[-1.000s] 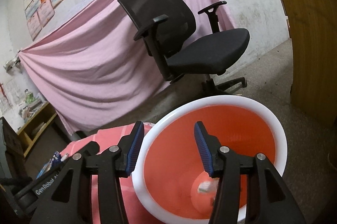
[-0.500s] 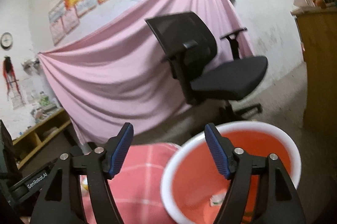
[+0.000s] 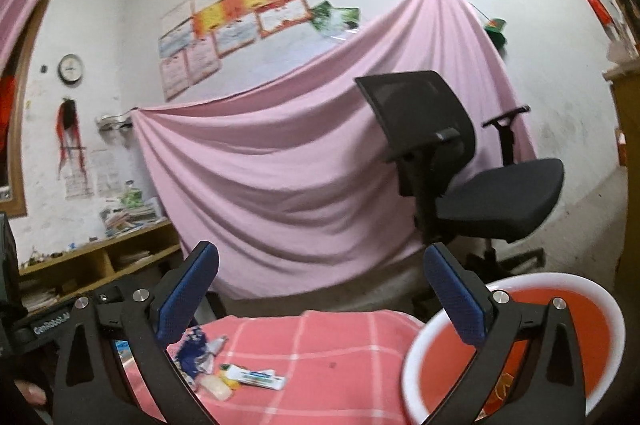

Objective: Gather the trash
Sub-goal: 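Move both tools back over the table toward the remaining trash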

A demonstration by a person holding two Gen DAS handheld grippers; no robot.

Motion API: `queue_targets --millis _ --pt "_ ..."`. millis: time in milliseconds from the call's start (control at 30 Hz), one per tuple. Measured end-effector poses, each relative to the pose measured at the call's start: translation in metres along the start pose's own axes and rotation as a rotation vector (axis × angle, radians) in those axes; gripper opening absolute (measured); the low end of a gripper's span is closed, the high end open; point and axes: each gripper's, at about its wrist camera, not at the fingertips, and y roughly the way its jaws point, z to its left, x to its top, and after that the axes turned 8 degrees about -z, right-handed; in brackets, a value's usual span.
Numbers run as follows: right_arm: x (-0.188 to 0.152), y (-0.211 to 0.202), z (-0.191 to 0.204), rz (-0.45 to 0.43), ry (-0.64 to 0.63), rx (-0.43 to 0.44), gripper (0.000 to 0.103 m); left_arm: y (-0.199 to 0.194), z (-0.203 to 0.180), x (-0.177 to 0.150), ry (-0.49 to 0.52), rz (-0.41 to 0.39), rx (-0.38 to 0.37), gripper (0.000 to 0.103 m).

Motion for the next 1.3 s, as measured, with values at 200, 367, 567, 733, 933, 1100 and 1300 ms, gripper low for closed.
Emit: queue_targets --millis 200,367,567,733,933,1100,1300 --pt "-0.008 0.002 0.026 -0.012 -0.065 0.071 0.103 -0.025 0.033 -0.002 0.020 -0.046 0.040 0.096" --pt "-0.018 0.008 0.045 0.013 -0.121 0.119 0.103 -0.036 0.051 -0.014 0.064 -0.057 0.080 0.097" --pt "-0.033 0.019 0.059 0.068 -0.181 0.137 0.103 -0.037 0.067 -0.031 0.096 -0.039 0.124 0.097" --pt "-0.046 0.025 0.064 0.117 -0.210 0.139 0.103 -0.032 0.079 -0.044 0.131 0.018 0.138 0.097" --pt "-0.059 0.039 0.068 0.230 -0.224 0.147 0.103 -0.009 0.095 -0.057 0.086 0.151 0.138 0.097" --pt "-0.081 0.060 0.071 0.414 -0.225 0.160 0.103 0.007 0.109 -0.063 0.022 0.252 0.139 0.096" --pt "-0.105 0.082 0.079 0.615 -0.228 0.207 0.092 0.029 0.113 -0.071 -0.005 0.378 0.116 0.072"
